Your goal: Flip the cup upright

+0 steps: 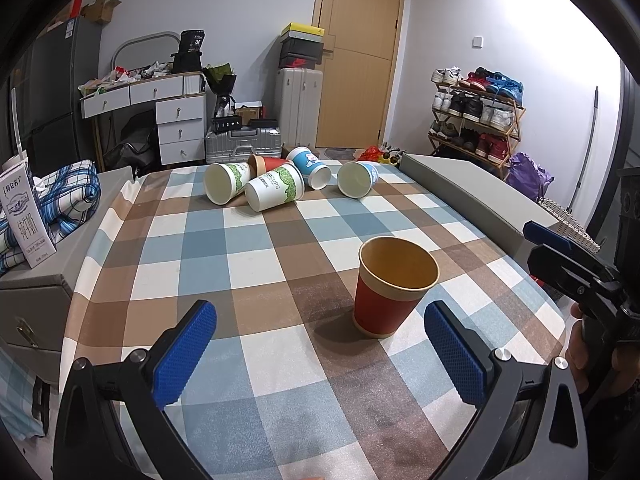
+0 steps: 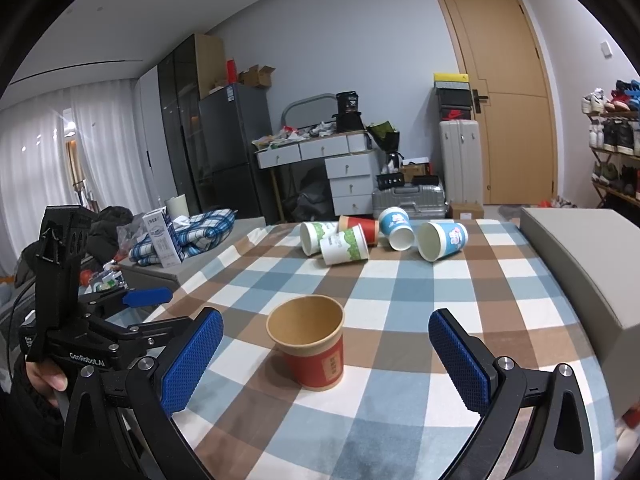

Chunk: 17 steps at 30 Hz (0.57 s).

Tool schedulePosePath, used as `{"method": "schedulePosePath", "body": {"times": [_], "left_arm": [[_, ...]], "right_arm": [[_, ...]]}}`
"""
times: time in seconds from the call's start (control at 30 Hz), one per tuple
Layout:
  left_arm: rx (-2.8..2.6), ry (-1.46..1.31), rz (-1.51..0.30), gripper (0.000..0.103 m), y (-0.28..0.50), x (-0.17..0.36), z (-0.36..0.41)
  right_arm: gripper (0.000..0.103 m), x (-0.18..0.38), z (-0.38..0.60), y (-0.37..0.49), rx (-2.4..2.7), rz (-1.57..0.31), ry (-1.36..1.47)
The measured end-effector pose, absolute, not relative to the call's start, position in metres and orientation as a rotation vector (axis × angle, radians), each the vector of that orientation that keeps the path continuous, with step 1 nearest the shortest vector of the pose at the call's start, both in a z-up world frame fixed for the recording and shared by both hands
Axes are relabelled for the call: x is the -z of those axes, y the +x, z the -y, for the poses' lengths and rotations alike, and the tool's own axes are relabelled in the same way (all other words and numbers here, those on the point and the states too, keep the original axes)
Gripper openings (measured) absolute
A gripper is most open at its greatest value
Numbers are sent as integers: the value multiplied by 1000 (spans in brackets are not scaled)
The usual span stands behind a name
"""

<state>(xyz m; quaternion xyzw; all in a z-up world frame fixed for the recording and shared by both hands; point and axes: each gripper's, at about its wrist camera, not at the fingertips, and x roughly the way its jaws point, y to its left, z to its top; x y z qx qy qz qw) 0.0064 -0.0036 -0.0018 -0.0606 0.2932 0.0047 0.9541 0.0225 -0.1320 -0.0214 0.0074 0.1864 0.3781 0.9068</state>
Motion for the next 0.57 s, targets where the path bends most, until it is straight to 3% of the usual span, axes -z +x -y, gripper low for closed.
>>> {"method": "schedulePosePath", "body": {"times": [0.57], "left_arm": [[-7, -128, -597, 101, 5, 1, 6]], "right_arm": [[103, 22, 132, 22, -781, -385, 14]]}}
